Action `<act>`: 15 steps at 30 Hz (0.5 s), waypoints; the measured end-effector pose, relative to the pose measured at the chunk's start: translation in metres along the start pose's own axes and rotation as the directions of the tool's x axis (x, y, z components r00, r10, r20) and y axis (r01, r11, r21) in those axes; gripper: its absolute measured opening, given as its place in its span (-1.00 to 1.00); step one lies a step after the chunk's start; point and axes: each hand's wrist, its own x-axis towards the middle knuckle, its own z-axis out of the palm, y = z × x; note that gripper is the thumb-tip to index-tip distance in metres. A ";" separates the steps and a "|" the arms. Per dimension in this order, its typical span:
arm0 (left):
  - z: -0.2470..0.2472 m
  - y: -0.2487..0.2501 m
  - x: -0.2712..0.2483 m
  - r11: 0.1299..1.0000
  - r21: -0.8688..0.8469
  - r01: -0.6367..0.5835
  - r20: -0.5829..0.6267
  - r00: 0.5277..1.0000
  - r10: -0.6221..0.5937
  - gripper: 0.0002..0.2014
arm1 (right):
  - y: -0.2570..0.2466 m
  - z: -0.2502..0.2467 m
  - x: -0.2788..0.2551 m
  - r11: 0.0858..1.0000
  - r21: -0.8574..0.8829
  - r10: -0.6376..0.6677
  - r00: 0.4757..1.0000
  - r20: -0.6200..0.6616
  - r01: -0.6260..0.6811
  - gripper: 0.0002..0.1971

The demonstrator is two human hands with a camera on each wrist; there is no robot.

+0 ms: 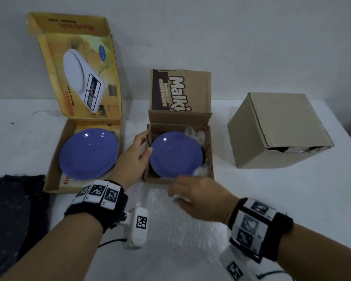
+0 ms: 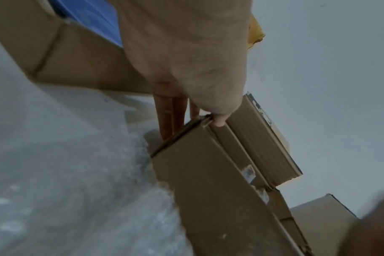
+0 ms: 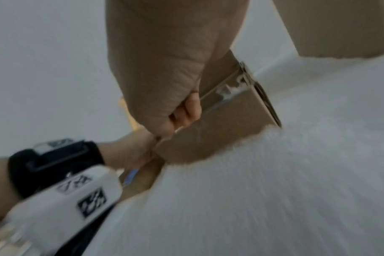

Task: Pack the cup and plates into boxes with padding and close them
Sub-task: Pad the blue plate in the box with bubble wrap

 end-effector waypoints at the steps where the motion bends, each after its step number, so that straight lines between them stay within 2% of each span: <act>1: -0.001 -0.001 -0.003 1.000 0.013 0.004 0.016 1.000 -0.004 -0.49 | -0.001 0.011 -0.008 1.000 -0.005 0.029 0.986 0.167 -0.029 -0.60; 2: -0.001 -0.001 -0.007 1.000 0.017 0.019 0.024 1.000 -0.019 -0.50 | 0.001 0.021 -0.014 0.998 -0.042 0.063 0.948 0.312 -0.053 -0.42; 3: 0.000 -0.001 -0.009 0.999 0.009 0.031 0.023 0.999 -0.032 -0.49 | 0.002 0.027 -0.018 0.995 -0.080 0.084 0.915 0.395 -0.057 -0.33; 4: 0.001 0.000 -0.012 0.999 0.014 0.045 0.017 0.999 -0.045 -0.49 | 0.002 0.031 -0.019 0.994 -0.094 0.088 0.909 0.407 -0.054 -0.34; 7: 0.003 0.004 -0.017 0.996 0.048 0.073 0.005 0.997 -0.073 -0.49 | 0.001 0.032 -0.023 0.997 -0.081 0.019 0.965 0.262 0.003 -0.72; 9: 0.005 0.007 -0.020 0.996 0.039 0.078 0.006 0.997 -0.079 -0.49 | -0.002 0.029 -0.026 0.997 -0.077 -0.011 0.982 0.189 0.026 -0.93; 10: 0.005 0.008 -0.022 0.996 0.040 0.084 0.008 0.996 -0.084 -0.49 | -0.004 0.028 -0.027 0.998 -0.063 -0.002 0.987 0.159 0.012 -0.95; 12: 0.006 0.008 -0.022 0.996 0.022 0.082 0.005 0.997 -0.082 -0.48 | -0.007 0.020 -0.029 0.994 0.025 0.103 0.990 0.096 -0.106 -0.90; 14: 0.006 0.010 -0.024 0.996 0.013 0.090 0.003 0.996 -0.090 -0.48 | -0.006 0.011 -0.029 0.968 0.101 0.235 0.970 -0.059 -0.228 -0.86; 15: 0.006 0.009 -0.023 0.996 0.013 0.083 -0.001 0.997 -0.083 -0.48 | -0.004 0.006 -0.028 0.945 0.156 0.310 0.939 -0.148 -0.288 -0.82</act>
